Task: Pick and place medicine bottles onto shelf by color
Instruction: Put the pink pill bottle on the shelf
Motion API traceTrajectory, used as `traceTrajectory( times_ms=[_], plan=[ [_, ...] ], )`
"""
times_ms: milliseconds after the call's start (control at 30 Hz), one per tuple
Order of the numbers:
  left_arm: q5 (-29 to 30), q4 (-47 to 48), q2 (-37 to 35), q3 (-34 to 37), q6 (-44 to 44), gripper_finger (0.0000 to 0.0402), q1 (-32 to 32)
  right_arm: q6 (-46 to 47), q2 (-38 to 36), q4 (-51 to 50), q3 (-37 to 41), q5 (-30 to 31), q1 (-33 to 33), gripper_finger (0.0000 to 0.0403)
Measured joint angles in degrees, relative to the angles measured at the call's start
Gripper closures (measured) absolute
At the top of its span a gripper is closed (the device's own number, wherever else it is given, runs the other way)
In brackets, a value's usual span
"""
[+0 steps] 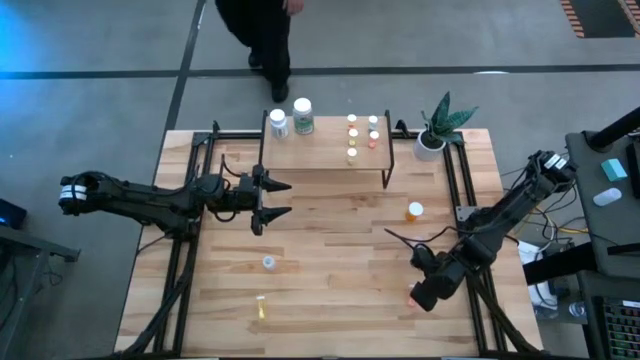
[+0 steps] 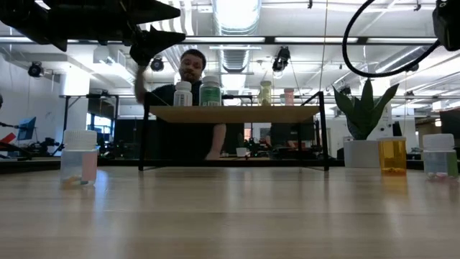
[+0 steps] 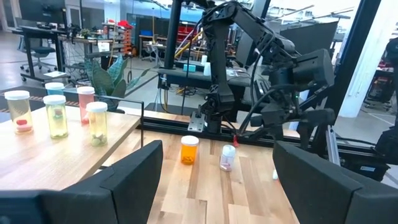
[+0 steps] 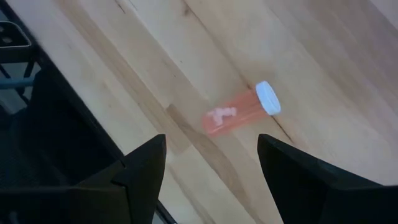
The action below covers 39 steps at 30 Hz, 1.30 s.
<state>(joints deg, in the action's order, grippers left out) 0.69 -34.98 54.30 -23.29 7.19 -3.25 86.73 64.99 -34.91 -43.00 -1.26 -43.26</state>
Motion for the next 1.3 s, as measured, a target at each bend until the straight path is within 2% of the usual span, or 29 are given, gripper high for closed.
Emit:
traceTrajectory(
  times_ms=[233, 367, 567, 733, 1000, 1300],
  plan=[
    [0.0, 0.0, 0.0, 0.0, 0.0, 0.0114, 0.0, 1.0, 1.2, -0.4, 0.0, 2.3, -1.2, 0.0161],
    [0.0, 0.7, 0.0, 0.0, 0.0, 0.0114, 0.0, 6.6, 2.6, -2.1, 0.0, 5.8, -2.2, 0.0161],
    [0.0, 1.3, 0.0, 0.0, 0.1, 0.0114, 0.0, 8.3, 4.5, -1.7, 0.0, 7.1, -4.3, 0.0161],
    [0.0, 1.3, 0.0, 0.0, 1.8, 0.0114, 0.0, 10.0, 4.5, -1.8, 0.0, 11.3, -5.9, 0.0161],
    [0.0, 1.5, 0.0, 0.0, 3.0, 0.0114, 0.0, 12.6, 6.1, -3.2, 0.0, 13.3, -6.4, 0.0161],
    [0.0, 1.6, 0.0, 0.1, 3.1, 0.0114, 0.0, 15.1, 10.6, -2.7, 0.0, 11.3, -6.4, 0.0161]
  ],
)
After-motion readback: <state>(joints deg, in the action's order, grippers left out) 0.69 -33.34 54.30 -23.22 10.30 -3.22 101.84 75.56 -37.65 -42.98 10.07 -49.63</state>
